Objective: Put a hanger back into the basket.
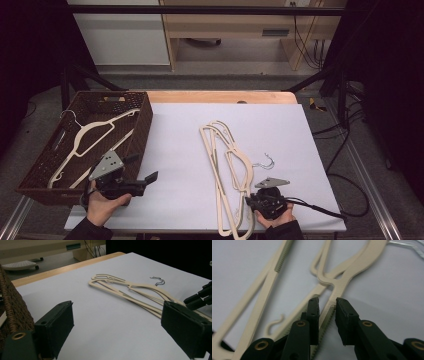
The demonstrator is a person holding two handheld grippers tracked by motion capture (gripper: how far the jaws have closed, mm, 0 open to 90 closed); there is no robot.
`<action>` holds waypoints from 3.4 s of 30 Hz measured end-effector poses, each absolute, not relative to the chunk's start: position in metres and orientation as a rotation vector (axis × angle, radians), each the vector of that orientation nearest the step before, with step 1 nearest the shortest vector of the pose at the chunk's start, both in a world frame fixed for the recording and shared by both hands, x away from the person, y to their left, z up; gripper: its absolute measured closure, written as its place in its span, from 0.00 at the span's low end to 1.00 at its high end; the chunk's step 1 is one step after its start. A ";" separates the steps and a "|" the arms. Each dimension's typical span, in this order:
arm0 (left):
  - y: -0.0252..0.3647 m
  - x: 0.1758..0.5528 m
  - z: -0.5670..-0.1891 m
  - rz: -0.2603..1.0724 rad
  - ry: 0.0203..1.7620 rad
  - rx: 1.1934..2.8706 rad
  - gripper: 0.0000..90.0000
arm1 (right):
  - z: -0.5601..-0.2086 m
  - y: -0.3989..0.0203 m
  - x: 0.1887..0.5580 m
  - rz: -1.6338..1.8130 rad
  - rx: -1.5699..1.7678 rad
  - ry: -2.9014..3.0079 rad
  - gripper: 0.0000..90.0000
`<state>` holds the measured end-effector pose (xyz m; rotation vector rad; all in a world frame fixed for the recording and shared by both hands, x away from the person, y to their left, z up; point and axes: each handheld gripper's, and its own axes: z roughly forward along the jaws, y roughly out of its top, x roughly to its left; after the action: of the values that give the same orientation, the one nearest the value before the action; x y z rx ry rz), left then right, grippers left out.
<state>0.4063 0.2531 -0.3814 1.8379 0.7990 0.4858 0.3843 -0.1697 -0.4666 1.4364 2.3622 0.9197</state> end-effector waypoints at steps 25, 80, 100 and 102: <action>0.249 0.406 -0.384 0.477 0.790 1.854 0.12 | -0.467 -0.204 0.393 0.877 1.550 2.309 0.76; 0.061 0.531 -0.426 0.293 0.546 2.257 0.21 | -0.436 -0.199 0.385 1.019 1.280 2.301 0.89; 0.034 0.542 -0.453 0.372 0.408 2.345 0.57 | -0.435 -0.198 0.384 1.020 1.282 2.310 0.89; 0.034 0.539 -0.451 0.399 0.395 2.351 0.64 | -0.435 -0.199 0.384 1.023 1.268 2.320 0.89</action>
<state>0.5392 0.0337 -0.4511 2.3511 0.3949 0.3994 0.3836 -0.1988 -0.4350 1.2684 2.3197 1.0230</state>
